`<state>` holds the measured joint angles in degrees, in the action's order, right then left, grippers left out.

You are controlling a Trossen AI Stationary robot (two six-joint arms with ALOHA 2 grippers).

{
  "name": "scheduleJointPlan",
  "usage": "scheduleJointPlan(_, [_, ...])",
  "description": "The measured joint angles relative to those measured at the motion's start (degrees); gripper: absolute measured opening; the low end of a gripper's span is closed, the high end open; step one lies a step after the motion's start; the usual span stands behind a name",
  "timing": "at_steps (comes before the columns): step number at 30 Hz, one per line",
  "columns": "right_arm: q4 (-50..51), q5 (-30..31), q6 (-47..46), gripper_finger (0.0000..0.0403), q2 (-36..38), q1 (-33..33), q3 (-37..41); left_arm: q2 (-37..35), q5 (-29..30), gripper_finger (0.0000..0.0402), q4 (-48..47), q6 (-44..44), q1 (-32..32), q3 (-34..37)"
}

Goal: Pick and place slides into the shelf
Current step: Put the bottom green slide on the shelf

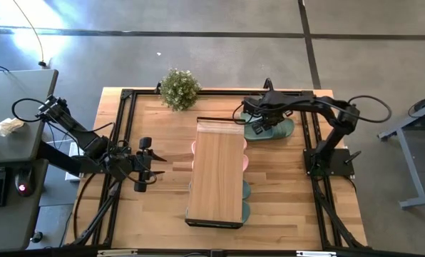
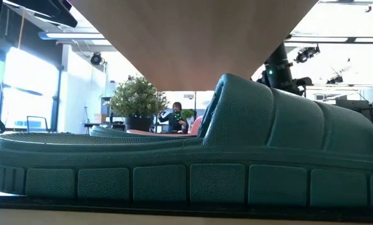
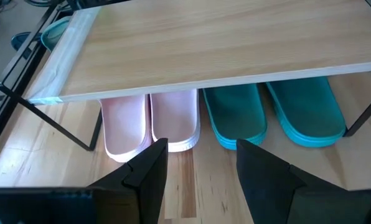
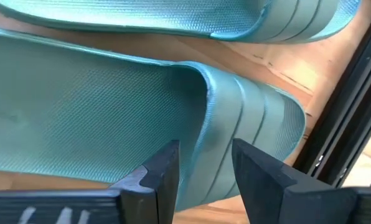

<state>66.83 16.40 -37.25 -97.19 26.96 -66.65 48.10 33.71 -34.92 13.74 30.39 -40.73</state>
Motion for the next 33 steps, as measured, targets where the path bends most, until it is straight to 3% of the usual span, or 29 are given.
scheduleJointPlan(15, [1.18, 4.95, 0.19, 0.0138, -1.42, 0.04, 0.11, 0.0, 0.0, 0.0175, 0.02, 0.0, 0.0, 0.0])
scheduleJointPlan(24, [-1.03, 5.51, -0.26, 0.0138, -1.38, 0.11, 7.47, 0.0, 0.0, 0.0175, 0.02, 0.0, 0.0, 0.0])
scheduleJointPlan(33, [-1.62, 6.56, -1.49, 0.0132, -1.36, -0.37, 8.24, 0.0, 0.0, 0.0175, 0.07, -0.02, 0.0, 0.0])
